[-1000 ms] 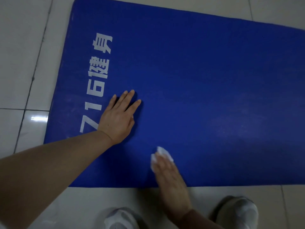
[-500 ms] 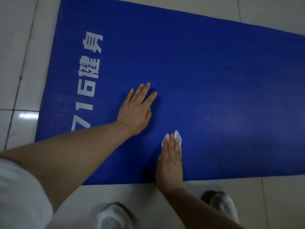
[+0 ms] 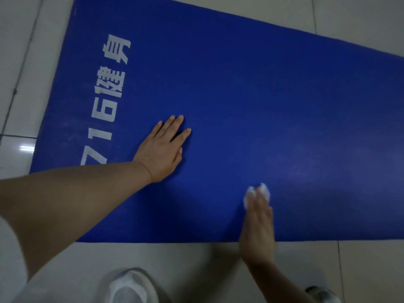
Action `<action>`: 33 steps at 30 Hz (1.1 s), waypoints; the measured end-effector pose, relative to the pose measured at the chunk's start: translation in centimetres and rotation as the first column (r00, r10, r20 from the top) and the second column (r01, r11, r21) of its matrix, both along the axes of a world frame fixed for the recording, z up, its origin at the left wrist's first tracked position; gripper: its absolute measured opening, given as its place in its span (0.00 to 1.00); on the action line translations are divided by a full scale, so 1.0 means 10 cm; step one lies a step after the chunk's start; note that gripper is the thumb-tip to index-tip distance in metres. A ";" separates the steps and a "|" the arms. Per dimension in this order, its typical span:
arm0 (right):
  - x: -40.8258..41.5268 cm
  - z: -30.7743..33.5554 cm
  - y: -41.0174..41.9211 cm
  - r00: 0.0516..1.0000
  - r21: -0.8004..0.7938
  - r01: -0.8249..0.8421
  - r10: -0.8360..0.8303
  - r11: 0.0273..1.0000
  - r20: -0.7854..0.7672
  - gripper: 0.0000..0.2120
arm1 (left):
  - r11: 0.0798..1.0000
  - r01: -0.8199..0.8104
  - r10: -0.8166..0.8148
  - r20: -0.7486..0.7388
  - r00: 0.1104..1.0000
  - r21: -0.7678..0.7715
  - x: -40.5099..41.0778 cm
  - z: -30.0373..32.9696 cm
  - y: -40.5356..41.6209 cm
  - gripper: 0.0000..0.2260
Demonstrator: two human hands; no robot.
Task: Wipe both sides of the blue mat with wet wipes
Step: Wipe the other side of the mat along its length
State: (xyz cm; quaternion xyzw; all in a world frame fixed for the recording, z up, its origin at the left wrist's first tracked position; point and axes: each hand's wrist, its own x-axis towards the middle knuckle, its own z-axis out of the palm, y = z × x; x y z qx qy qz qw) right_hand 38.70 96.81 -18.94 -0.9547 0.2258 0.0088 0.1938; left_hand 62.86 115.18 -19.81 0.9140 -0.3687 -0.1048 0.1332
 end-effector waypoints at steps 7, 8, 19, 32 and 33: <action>0.04 -0.10 0.40 0.987 -0.070 -0.153 0.156 0.986 0.039 0.25 | 0.994 -0.106 0.105 0.025 0.994 0.029 -0.14 0.02 0.09 0.24; 0.12 -0.08 0.47 0.977 -0.065 -0.209 0.211 0.976 0.018 0.27 | 0.993 -0.113 0.112 0.031 0.993 0.031 -0.16 0.04 0.08 0.25; -0.11 -0.11 -0.41 0.996 -0.134 0.072 -0.065 0.988 0.054 0.24 | 0.997 -0.080 0.079 0.008 0.997 0.022 -0.44 0.06 -0.23 0.25; -0.03 -0.09 -0.41 0.985 -0.109 0.169 -0.171 0.980 -0.008 0.27 | 0.994 -0.023 0.024 -0.007 1.000 0.105 -0.71 0.01 -0.09 0.25; -0.03 -0.10 -0.27 0.995 -0.111 0.095 -0.096 0.989 -0.007 0.26 | 0.994 -0.039 0.039 0.004 0.999 0.106 -0.72 0.02 -0.11 0.25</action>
